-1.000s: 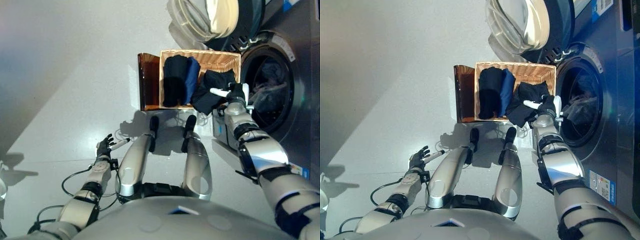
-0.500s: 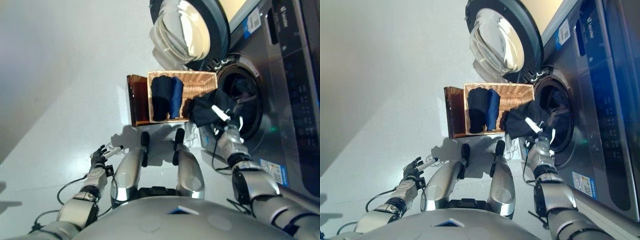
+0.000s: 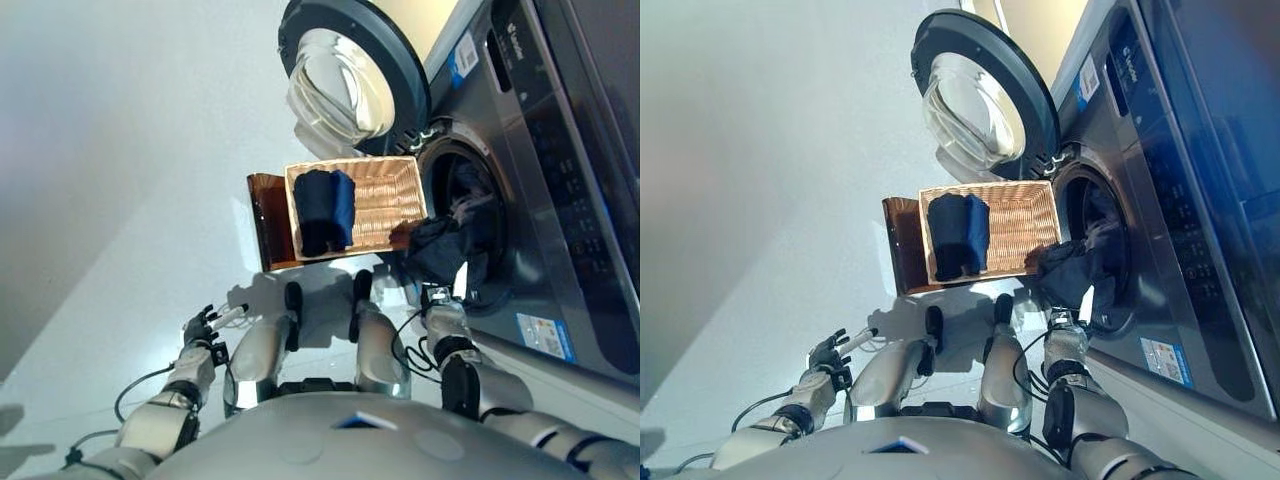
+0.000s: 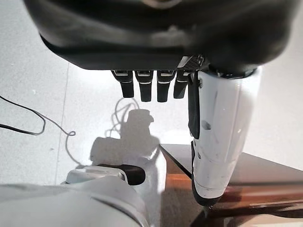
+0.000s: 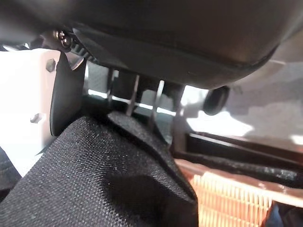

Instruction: Pick up the clothes and place them into the washing machine

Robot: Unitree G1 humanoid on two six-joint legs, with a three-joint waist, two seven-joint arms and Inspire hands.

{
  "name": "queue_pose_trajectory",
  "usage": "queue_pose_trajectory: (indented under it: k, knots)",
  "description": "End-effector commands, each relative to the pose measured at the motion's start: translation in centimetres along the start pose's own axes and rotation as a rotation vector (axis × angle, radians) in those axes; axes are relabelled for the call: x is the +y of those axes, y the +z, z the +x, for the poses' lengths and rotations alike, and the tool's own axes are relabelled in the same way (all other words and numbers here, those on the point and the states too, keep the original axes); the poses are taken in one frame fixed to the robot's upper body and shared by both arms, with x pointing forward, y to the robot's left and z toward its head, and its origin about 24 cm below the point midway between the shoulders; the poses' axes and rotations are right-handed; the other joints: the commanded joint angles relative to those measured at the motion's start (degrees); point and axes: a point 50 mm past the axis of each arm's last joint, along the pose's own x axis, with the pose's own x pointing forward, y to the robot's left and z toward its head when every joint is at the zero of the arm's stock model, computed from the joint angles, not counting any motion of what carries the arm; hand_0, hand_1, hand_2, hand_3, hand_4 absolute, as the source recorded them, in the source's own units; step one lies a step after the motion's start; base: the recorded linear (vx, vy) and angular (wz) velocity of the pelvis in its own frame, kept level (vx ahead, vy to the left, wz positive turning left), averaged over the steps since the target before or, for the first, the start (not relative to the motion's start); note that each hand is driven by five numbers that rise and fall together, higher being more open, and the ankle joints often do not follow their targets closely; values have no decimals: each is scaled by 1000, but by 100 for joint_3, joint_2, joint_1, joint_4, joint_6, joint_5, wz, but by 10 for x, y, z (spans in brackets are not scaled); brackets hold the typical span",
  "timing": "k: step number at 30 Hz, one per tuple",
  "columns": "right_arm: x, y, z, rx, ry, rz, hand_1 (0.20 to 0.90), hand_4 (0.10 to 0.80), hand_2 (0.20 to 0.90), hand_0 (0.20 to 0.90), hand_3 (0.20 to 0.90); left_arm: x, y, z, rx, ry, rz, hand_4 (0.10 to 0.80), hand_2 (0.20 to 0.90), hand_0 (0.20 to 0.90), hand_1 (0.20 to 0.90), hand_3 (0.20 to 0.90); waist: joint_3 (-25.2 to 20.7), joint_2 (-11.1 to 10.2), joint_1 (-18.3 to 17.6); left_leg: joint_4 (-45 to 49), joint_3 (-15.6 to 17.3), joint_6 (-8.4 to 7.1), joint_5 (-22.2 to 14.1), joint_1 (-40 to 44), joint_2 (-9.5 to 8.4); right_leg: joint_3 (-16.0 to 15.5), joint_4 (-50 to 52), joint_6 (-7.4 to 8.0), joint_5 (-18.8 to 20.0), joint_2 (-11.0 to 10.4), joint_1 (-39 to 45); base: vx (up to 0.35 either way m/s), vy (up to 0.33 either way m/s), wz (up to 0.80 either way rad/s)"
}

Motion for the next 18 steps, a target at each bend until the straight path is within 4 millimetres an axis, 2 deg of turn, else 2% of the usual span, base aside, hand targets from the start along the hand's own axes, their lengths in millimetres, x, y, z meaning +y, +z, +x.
queue_pose_trajectory:
  k: [1, 5, 8, 11, 13, 18]
  knots:
    - [26, 30, 2, -128, 109, 69, 200, 300, 200, 200, 200, 4, -12, -2, 39, 32, -17, 800, 900, 900, 900, 900, -3, 96, 85, -74, -250, -617, 260, -269, 315, 42, 388, 113, -384, -141, 45, 0, 0, 0]
    - [35, 34, 2, -142, 121, 110, 200, 300, 200, 200, 200, 1, -11, -2, 33, 18, -13, 800, 900, 900, 900, 900, 42, 123, 88, -11, -272, -628, 263, -349, 326, 23, 534, 82, -432, -129, -45, -9, -4, 0]
    - [58, 42, 1, -166, 159, 133, 200, 300, 200, 200, 200, 0, -7, -1, 13, 10, -6, 800, 900, 900, 900, 900, 184, 208, 111, 89, -281, -641, 275, -490, 306, 49, 677, 40, -463, -115, -210, -70, -21, 1]
    - [72, 49, 1, -179, 178, 131, 200, 300, 200, 200, 200, -3, -6, -2, 5, -1, -3, 800, 900, 900, 900, 900, 221, 259, 139, 110, -253, -645, 281, -564, 317, 68, 686, 36, -446, -98, -292, -43, -15, 3]
    - [91, 59, -1, -201, 200, 142, 200, 300, 200, 200, 200, -6, -8, -3, 4, -15, 6, 800, 900, 900, 900, 900, 240, 317, 181, 99, -229, -656, 306, -621, 335, 78, 692, 32, -425, -79, -376, 0, 0, 0]
    - [109, 70, -4, -228, 234, 179, 200, 300, 200, 200, 200, -9, -10, -4, 5, -28, 16, 800, 900, 900, 900, 900, 213, 367, 220, 45, -229, -670, 337, -654, 349, 75, 704, 29, -426, -75, -436, 4, -4, -1]
